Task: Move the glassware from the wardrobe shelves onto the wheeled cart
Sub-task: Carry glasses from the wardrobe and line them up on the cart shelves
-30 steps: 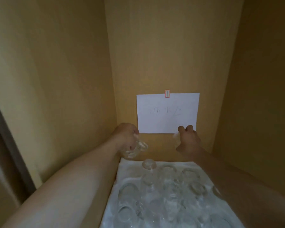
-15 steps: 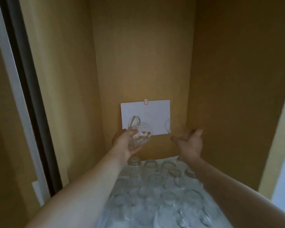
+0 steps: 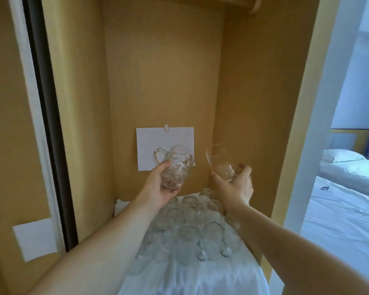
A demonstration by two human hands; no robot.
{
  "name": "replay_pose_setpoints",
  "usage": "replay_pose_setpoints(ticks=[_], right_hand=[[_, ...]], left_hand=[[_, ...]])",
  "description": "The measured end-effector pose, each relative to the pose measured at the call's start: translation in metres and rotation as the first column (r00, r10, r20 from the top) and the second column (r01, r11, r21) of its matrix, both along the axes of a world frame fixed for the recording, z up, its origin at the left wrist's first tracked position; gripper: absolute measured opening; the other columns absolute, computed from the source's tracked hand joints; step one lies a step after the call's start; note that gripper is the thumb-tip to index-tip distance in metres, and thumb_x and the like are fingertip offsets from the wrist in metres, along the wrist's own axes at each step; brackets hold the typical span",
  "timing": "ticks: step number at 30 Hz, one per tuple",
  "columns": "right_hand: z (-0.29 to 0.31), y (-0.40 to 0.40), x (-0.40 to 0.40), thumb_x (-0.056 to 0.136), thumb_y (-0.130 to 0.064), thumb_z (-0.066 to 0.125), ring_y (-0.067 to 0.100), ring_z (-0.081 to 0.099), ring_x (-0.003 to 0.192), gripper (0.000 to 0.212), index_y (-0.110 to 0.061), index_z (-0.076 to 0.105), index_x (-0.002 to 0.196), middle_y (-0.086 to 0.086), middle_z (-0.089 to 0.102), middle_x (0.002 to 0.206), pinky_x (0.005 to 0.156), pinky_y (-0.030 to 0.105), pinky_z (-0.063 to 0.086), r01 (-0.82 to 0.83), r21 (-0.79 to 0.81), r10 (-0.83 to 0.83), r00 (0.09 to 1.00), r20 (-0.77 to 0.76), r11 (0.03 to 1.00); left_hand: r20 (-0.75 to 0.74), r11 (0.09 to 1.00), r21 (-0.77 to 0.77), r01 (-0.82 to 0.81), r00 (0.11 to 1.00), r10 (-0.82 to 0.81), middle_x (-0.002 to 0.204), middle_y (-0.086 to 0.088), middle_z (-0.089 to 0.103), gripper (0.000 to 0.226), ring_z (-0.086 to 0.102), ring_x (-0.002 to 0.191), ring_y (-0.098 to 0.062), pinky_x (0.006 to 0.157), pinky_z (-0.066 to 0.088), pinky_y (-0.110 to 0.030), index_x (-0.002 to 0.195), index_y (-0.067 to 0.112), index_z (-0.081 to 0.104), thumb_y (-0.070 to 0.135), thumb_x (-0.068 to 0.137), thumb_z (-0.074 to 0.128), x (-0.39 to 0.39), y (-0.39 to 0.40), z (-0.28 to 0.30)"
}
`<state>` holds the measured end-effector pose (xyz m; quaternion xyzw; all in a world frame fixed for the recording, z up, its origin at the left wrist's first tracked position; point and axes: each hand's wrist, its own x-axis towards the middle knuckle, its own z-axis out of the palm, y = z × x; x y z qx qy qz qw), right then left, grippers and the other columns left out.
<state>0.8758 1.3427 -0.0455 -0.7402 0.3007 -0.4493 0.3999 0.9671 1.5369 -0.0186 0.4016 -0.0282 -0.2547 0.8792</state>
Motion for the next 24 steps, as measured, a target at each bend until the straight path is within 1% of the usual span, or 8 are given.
replay_pose_setpoints(ticks=[3, 6, 10, 12, 15, 18, 21, 24], right_hand=[[0.000, 0.002, -0.032, 0.058, -0.057, 0.071, 0.017, 0.045, 0.107, 0.098, -0.034, 0.025, 0.141, -0.004, 0.046, 0.131, 0.092, 0.037, 0.044, -0.005, 0.015, 0.006, 0.999, -0.043, 1.000], [-0.001, 0.005, -0.074, 0.052, -0.059, 0.068, 0.023, 0.050, 0.106, 0.103, -0.028, 0.030, 0.142, -0.003, 0.039, 0.122, 0.093, 0.044, 0.051, 0.002, -0.018, -0.004, 0.996, -0.085, 1.000], [-0.009, 0.000, -0.143, 0.047, -0.059, 0.069, 0.022, 0.050, 0.100, 0.099, -0.021, 0.041, 0.134, -0.002, 0.039, 0.117, 0.086, 0.040, 0.048, 0.044, 0.024, -0.042, 0.996, -0.084, 0.999], [-0.014, -0.007, -0.180, 0.042, -0.063, 0.067, 0.018, 0.048, 0.098, 0.108, -0.025, 0.039, 0.139, -0.006, 0.036, 0.117, 0.085, 0.036, 0.045, 0.071, 0.075, -0.067, 0.996, -0.054, 0.995], [-0.020, -0.029, -0.233, 0.057, -0.057, 0.083, 0.024, 0.055, 0.116, 0.107, -0.022, 0.035, 0.146, 0.002, 0.041, 0.135, 0.098, 0.044, 0.051, 0.107, 0.083, -0.102, 0.993, -0.059, 0.991], [-0.023, -0.056, -0.284, 0.065, -0.045, 0.091, 0.025, 0.057, 0.120, 0.101, -0.020, 0.036, 0.145, 0.006, 0.050, 0.136, 0.100, 0.045, 0.051, 0.167, 0.091, -0.164, 0.986, -0.044, 0.982], [-0.023, -0.077, -0.333, 0.064, -0.041, 0.092, 0.023, 0.059, 0.116, 0.099, -0.019, 0.037, 0.143, 0.004, 0.056, 0.131, 0.100, 0.045, 0.051, 0.211, 0.094, -0.211, 0.977, -0.010, 0.973], [-0.020, -0.096, -0.381, 0.063, -0.042, 0.092, 0.021, 0.059, 0.112, 0.098, -0.019, 0.037, 0.142, 0.001, 0.055, 0.127, 0.098, 0.045, 0.051, 0.269, 0.091, -0.271, 0.963, 0.008, 0.959]], left_hand=[[0.047, 0.997, -0.018, 0.070, 0.996, -0.069, 0.111, -0.021, 0.072, 0.052, 0.070, 0.105, -0.039, 0.090, 0.057, -0.049, 0.121, 0.007, 0.063, 0.015, 0.074, 0.084, -0.030, -0.008, -0.002], [0.118, 0.992, -0.011, 0.129, 0.985, -0.126, 0.106, -0.020, 0.069, 0.062, 0.068, 0.084, -0.033, 0.074, 0.059, -0.045, 0.127, 0.004, 0.065, 0.016, 0.068, 0.083, -0.068, -0.018, -0.003], [0.103, 0.982, -0.037, 0.186, 0.978, -0.181, 0.092, -0.018, 0.070, 0.068, 0.063, 0.077, -0.029, 0.106, 0.046, -0.050, 0.123, 0.002, 0.066, 0.023, 0.062, 0.089, -0.132, -0.042, -0.009], [0.076, 0.981, -0.031, 0.191, 0.979, -0.189, 0.084, -0.016, 0.069, 0.065, 0.062, 0.068, -0.025, 0.107, 0.043, -0.046, 0.116, 0.002, 0.066, 0.024, 0.060, 0.090, -0.167, -0.054, -0.011], [0.051, 0.972, -0.014, 0.236, 0.971, -0.235, 0.098, -0.015, 0.066, 0.054, 0.061, 0.071, -0.022, 0.089, 0.051, -0.038, 0.110, 0.004, 0.068, 0.022, 0.062, 0.087, -0.213, -0.075, -0.011], [0.057, 0.953, 0.065, 0.296, 0.952, -0.300, 0.091, -0.011, 0.065, 0.042, 0.058, 0.073, -0.022, 0.071, 0.048, -0.033, 0.102, 0.010, 0.070, 0.027, 0.067, 0.085, -0.255, -0.103, -0.009], [0.076, 0.908, 0.081, 0.411, 0.906, -0.417, 0.087, -0.009, 0.062, 0.038, 0.058, 0.071, -0.020, 0.067, 0.044, -0.029, 0.100, 0.013, 0.070, 0.028, 0.068, 0.084, -0.296, -0.134, -0.006], [0.114, 0.870, 0.114, 0.479, 0.864, -0.491, 0.097, -0.012, 0.074, 0.051, 0.071, 0.080, -0.027, 0.073, 0.059, -0.035, 0.112, 0.010, 0.069, 0.022, 0.065, 0.087, -0.331, -0.166, -0.006]])
